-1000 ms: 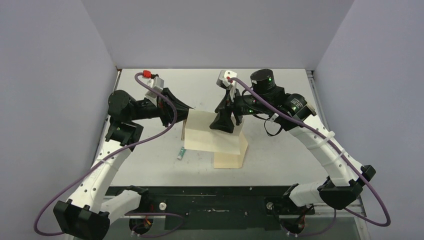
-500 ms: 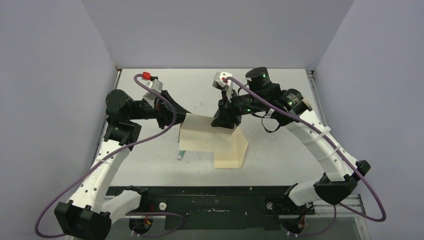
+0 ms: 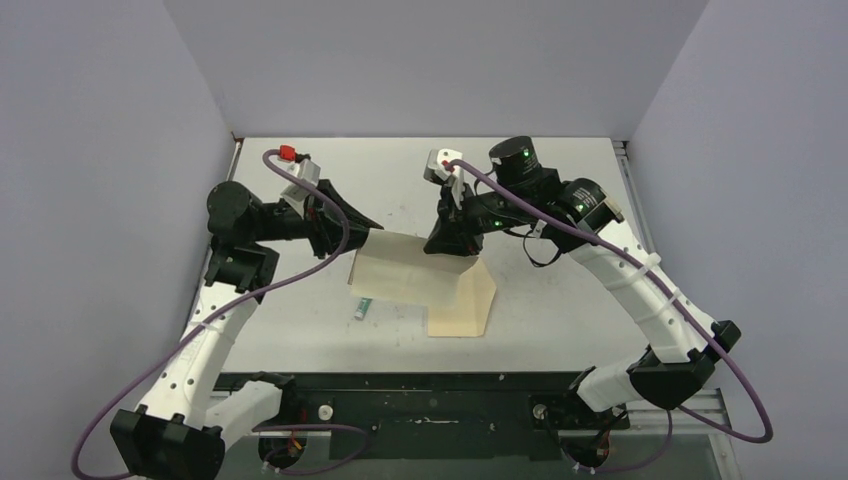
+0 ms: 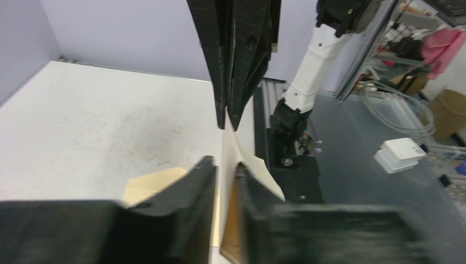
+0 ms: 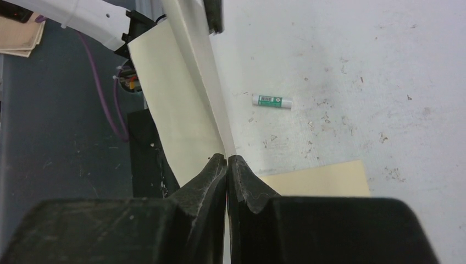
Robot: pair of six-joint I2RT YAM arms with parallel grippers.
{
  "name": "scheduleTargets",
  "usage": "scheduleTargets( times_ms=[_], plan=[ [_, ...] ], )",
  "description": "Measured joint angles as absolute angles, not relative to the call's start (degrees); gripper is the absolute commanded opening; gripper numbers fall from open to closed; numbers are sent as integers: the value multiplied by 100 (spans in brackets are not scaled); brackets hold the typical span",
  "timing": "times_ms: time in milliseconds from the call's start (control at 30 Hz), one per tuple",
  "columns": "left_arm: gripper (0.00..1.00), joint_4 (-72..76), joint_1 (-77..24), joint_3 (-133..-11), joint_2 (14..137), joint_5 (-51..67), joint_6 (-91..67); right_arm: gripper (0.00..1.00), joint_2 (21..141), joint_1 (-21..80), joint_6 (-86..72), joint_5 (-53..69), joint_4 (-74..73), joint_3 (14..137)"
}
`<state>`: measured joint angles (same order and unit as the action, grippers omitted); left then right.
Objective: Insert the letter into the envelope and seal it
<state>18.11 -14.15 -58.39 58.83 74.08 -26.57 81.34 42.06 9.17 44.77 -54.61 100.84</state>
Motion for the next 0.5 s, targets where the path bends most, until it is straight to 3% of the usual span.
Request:
scheduleTargets(
  times_ms=[67, 133, 300, 500],
  plan=[
    [53, 1780, -1319, -5815, 5857, 7330, -2635, 5, 8130, 4209, 902, 4320, -5430, 10075],
    [67, 1623, -1177, -5778, 5795, 7190, -2471, 5, 8097, 4198, 858, 4060, -5301, 9994],
    [82, 770, -843, -5660, 5561, 6208, -1927, 5, 7885, 4154, 709, 2974, -4952, 9636],
    [88, -40, -777, -5586, 5406, 4351, -1756, 5, 7745, 4115, 443, 928, -4403, 9247]
  ],
)
